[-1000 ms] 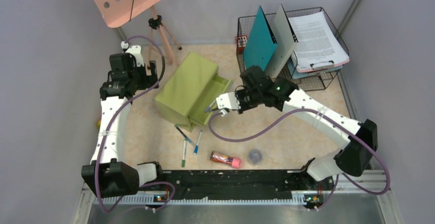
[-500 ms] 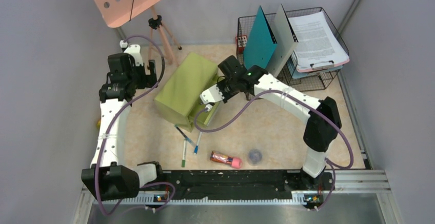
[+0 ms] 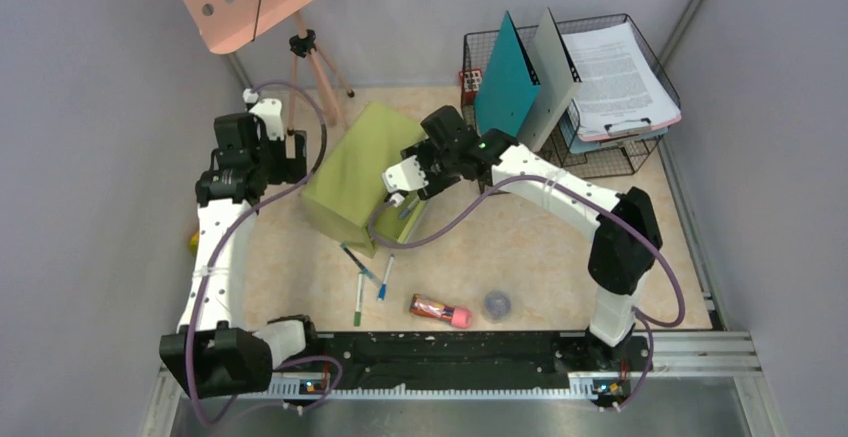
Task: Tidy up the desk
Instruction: Place the stationery in the drawer, then pick up the stationery from the center of the board.
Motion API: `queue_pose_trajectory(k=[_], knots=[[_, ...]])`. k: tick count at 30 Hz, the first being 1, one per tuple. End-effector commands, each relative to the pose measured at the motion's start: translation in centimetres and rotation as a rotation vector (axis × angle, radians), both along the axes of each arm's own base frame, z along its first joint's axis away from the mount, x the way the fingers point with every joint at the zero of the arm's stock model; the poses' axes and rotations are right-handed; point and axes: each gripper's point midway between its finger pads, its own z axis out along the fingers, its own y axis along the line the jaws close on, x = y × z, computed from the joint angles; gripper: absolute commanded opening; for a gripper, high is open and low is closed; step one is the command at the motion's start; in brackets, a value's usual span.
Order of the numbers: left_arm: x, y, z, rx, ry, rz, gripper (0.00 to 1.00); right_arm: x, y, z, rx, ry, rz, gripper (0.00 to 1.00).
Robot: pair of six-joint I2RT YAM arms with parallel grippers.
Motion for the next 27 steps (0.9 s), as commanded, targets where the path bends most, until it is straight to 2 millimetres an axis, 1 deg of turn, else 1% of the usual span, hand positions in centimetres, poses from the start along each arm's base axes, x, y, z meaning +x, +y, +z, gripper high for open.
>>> queue_pose_trajectory(k=[1, 2, 3, 5, 7, 9, 12, 15, 17, 20, 24, 27], knots=[[-2.7, -0.4, -0.3, 0.062, 0.002, -0.088, 0.98, -0.8, 1.0, 7.7, 0.283, 0.024, -0.088, 0.61], [-3.2, -0.7, -0.4, 0.067, -0.002, -0.111, 0.98, -1.1, 0.9, 8.3, 0.325, 0.048, -0.112, 0.67], [-3.9, -1.2, -0.6, 0.064, 0.006, -0.141, 0.98, -1.4, 0.9, 8.5, 0.356, 0.071, -0.134, 0.69], [-5.0, -1.9, -0.7, 0.053, 0.0, -0.18, 0.98, -2.1, 0.6, 9.3, 0.412, 0.111, -0.171, 0.7], [-6.1, -2.6, -0.4, 0.056, -0.028, -0.225, 0.98, -2.6, 0.3, 9.4, 0.461, 0.146, -0.213, 0.71], [-6.9, -3.1, -0.8, 0.063, -0.037, -0.261, 0.98, -3.0, -0.2, 9.5, 0.501, 0.176, -0.25, 0.73], [-7.7, -3.8, -2.3, 0.064, -0.018, -0.325, 0.98, -3.4, -1.2, 9.2, 0.523, 0.201, -0.291, 0.74], [-8.0, -4.1, -4.5, 0.059, 0.026, -0.358, 0.98, -3.8, -2.1, 8.8, 0.537, 0.217, -0.322, 0.74], [-7.7, -4.0, -5.7, 0.054, 0.039, -0.344, 0.98, -3.9, -2.7, 8.5, 0.545, 0.225, -0.34, 0.74], [-6.3, -3.2, -6.6, 0.06, 0.025, -0.295, 0.98, -4.2, -3.5, 8.4, 0.555, 0.238, -0.361, 0.74], [-4.0, -2.8, -6.5, 0.036, -0.019, -0.241, 0.98, -4.5, -4.3, 8.0, 0.571, 0.252, -0.38, 0.74], [-2.0, -2.6, -6.4, 0.012, -0.019, -0.218, 0.98, -4.6, -4.9, 7.8, 0.578, 0.256, -0.394, 0.74]])
